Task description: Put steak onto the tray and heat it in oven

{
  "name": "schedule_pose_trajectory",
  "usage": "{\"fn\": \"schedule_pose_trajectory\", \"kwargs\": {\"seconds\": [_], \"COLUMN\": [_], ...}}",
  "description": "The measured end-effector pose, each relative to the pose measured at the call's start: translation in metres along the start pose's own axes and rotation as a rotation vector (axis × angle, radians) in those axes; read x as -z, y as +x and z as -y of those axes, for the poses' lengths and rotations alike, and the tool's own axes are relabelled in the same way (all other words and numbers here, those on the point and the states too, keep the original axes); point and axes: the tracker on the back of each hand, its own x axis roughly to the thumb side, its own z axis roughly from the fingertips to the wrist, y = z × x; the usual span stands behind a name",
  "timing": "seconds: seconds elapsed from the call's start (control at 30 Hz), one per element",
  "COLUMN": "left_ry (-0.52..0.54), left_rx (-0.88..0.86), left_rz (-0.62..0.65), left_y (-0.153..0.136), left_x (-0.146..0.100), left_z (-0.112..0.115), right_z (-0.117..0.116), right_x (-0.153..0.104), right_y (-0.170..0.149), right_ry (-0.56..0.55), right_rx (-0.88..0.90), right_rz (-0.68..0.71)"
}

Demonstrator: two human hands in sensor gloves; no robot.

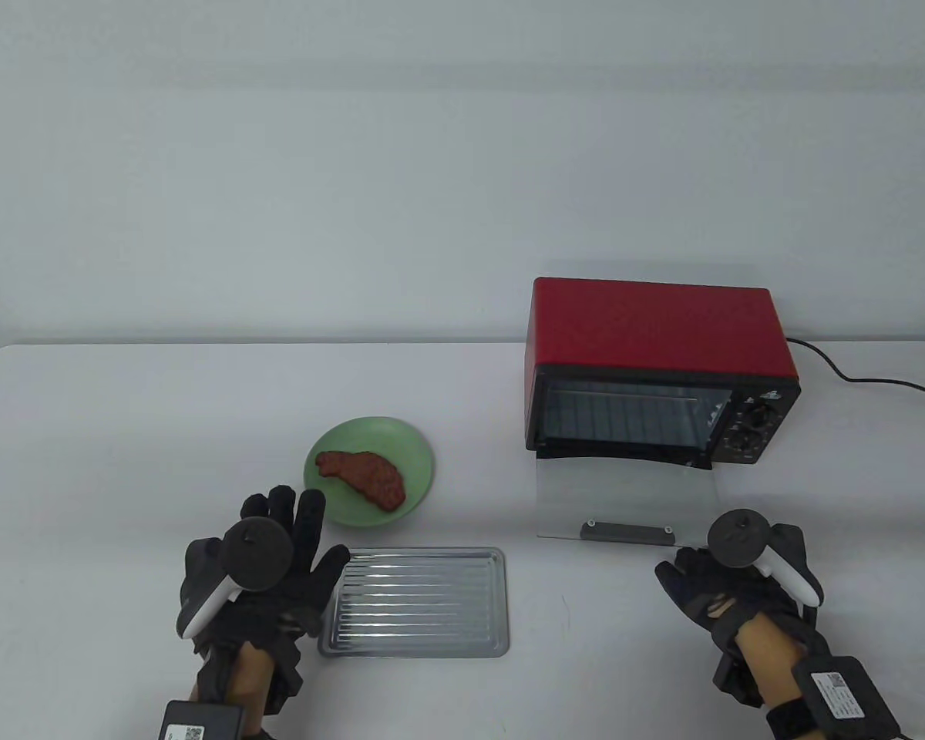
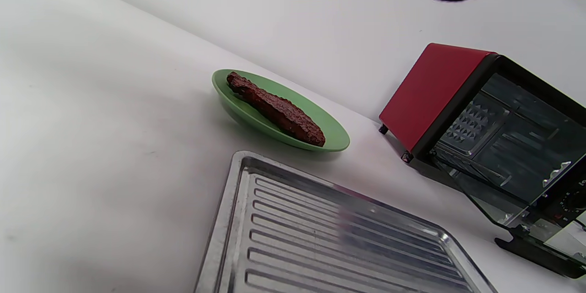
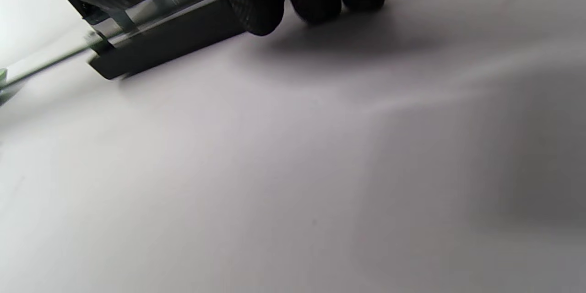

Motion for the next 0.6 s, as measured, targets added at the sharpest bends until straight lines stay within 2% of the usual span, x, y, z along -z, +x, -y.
{"fn": "schedule_pose_trajectory", "kwargs": {"seconds": [0.13,0.27,0.4,0.47,0.6], "left_ry": [0.0,0.022,0.067,0.102,0.144], "left_rx": [0.0,-0.009,-0.059,-0.086,-0.203], "left_rz": [-0.003,0.003,-0.003,-0.02,-0.094], "left_y": [0.0,-0.001,-0.007,-0.011,-0.021], "left_x": [0.0,0.0,0.002,0.003,0.01], "left_z": [0.0,-0.001,-0.001,-0.001,0.001], "right_z": [0.012,0.031,0.037,0.039,0.039], "right_x": [-0.014,-0.039,-0.059,-0.063,-0.062], "right_y": [0.002,0.011,0.018,0.021,0.02], "right_ry": [0.027,-0.197,-0.407,-0.456,-0.485], "right_rx": [0.069,0.118,0.128,0.05,-0.09], "right_rz": [0.084,0.214,0.321,0.32,0.258]}}
